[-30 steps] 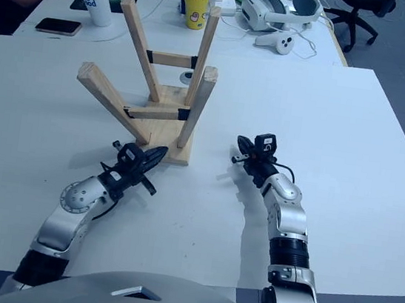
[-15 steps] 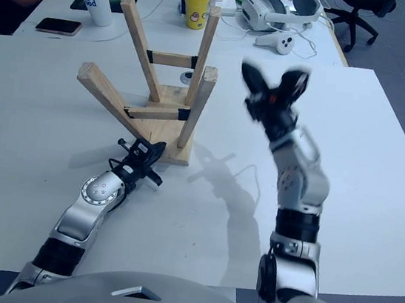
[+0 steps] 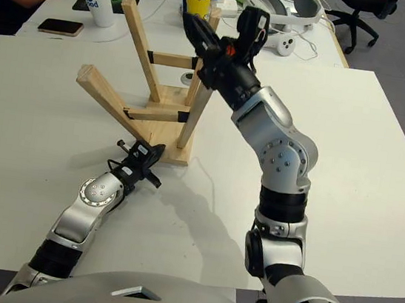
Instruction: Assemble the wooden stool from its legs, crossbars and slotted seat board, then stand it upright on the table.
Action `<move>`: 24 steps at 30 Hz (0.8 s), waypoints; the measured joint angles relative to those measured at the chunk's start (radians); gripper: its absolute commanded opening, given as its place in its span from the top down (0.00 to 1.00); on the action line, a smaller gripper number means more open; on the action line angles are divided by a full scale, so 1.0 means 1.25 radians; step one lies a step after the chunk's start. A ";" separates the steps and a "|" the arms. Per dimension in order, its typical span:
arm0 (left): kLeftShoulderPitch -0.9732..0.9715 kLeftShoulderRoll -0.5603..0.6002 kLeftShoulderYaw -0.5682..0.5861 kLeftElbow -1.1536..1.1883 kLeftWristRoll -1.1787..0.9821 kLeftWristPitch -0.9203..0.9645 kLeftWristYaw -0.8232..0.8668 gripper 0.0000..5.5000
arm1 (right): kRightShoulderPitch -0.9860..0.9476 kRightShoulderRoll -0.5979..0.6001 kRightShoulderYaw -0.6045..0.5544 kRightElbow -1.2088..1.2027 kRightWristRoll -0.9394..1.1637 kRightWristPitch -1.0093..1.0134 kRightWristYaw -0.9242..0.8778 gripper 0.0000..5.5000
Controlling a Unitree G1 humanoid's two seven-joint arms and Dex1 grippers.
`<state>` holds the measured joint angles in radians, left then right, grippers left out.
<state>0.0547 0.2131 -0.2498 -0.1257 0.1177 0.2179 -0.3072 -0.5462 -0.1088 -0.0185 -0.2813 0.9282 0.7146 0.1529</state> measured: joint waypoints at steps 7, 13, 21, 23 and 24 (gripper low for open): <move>-0.001 -0.003 -0.002 -0.008 -0.013 0.037 -0.002 1.00 | -0.045 -0.029 -0.026 0.037 -0.039 -0.042 0.046 1.00; -0.009 -0.002 -0.003 0.001 -0.016 0.038 -0.005 1.00 | -0.273 -0.059 -0.178 -0.021 0.036 -0.168 0.070 1.00; -0.017 -0.001 0.002 -0.004 -0.019 0.047 -0.006 1.00 | 0.018 -0.001 0.018 -0.010 -0.018 -0.034 -0.041 1.00; -0.020 -0.002 0.003 0.006 -0.023 0.056 -0.008 1.00 | 0.056 -0.008 0.046 -0.031 -0.079 -0.088 -0.033 1.00; -0.025 -0.002 0.002 0.010 -0.026 0.062 -0.009 1.00 | 0.052 -0.011 0.053 -0.030 -0.104 -0.111 -0.024 1.00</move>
<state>0.0235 0.2103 -0.2469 -0.1132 0.0852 0.2955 -0.3179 -0.4815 -0.1223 0.0481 -0.3186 0.7980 0.5762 0.1234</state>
